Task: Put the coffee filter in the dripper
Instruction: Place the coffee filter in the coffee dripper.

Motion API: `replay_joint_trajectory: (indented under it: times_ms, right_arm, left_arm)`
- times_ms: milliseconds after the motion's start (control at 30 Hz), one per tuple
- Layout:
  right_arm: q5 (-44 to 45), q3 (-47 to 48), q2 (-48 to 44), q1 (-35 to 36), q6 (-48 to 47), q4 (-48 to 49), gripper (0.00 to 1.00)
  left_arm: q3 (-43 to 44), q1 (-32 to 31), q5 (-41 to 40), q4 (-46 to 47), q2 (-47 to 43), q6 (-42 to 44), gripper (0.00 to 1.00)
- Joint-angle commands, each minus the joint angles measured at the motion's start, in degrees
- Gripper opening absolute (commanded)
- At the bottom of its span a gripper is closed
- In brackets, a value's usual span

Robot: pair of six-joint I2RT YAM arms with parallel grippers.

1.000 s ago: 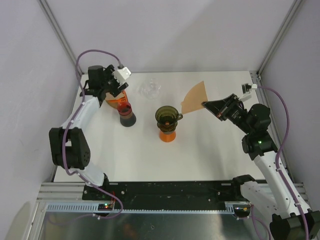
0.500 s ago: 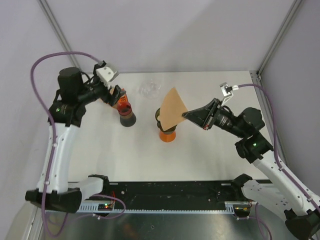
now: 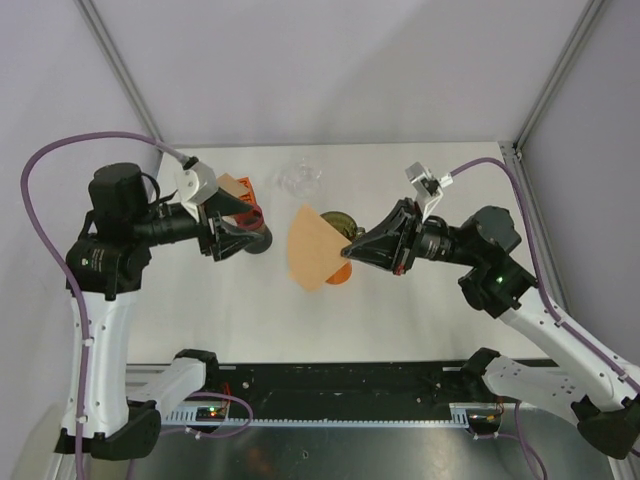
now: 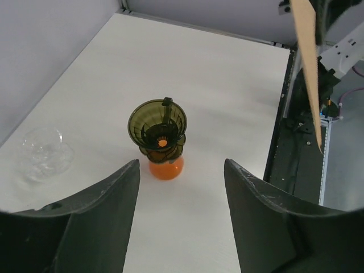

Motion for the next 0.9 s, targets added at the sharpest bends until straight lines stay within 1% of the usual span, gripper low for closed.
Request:
replay_joint_trajectory:
  times_ms: [0,133,200,233,333,400,467,567,633,733,867]
  right_arm:
    - [6.85,4.76,1.74,0.27,4.33,-3.33,0.0]
    - [8.08,4.94,2.89,0.12,8.23,-3.74,0.0]
    - [8.7,4.97,3.14,0.1,9.06,-4.06,0.0]
    - [9.13,4.95,3.21,0.1,9.72,-4.14,0.0]
    - [9.94,4.95,3.38,0.4,11.54,-3.63,0.0]
    - [10.93,4.97,3.48,0.96,12.62,-3.26,0.0]
    - [12.12,5.0,3.68,1.61,13.54,-2.86,0.0]
    - [12.98,5.01,4.66,2.77,15.55,-1.51,0.0]
    - [13.09,4.99,5.56,3.67,17.09,0.13,0.0]
    - [13.4,5.01,6.75,5.3,18.61,2.85,0.0]
    - [14.61,5.01,7.81,7.64,19.13,4.46,0.0]
  left_arm:
    - [4.23,-0.6,2.63,-5.99,-0.43,9.79,0.66]
    - [4.96,-0.68,-2.74,-8.18,-2.64,25.83,0.65]
    - [4.16,-0.68,-3.87,-8.3,-4.86,37.99,0.65]
    - [3.07,-0.72,-3.49,-8.27,-6.29,43.8,0.65]
    - [-2.57,-0.73,-0.41,-7.66,-12.86,64.99,0.65]
    - [-7.41,-0.69,2.38,-5.55,-18.11,76.63,0.65]
    - [-12.88,-0.64,4.27,-1.46,-22.87,85.07,0.66]
    - [-20.29,-0.67,5.77,4.07,-27.92,96.23,0.67]
    - [-23.33,-0.63,6.78,5.97,-28.97,102.83,0.68]
    - [-25.11,-0.61,8.11,7.56,-28.58,108.61,0.7]
    - [-25.64,-0.67,8.38,8.75,-26.74,113.08,0.69]
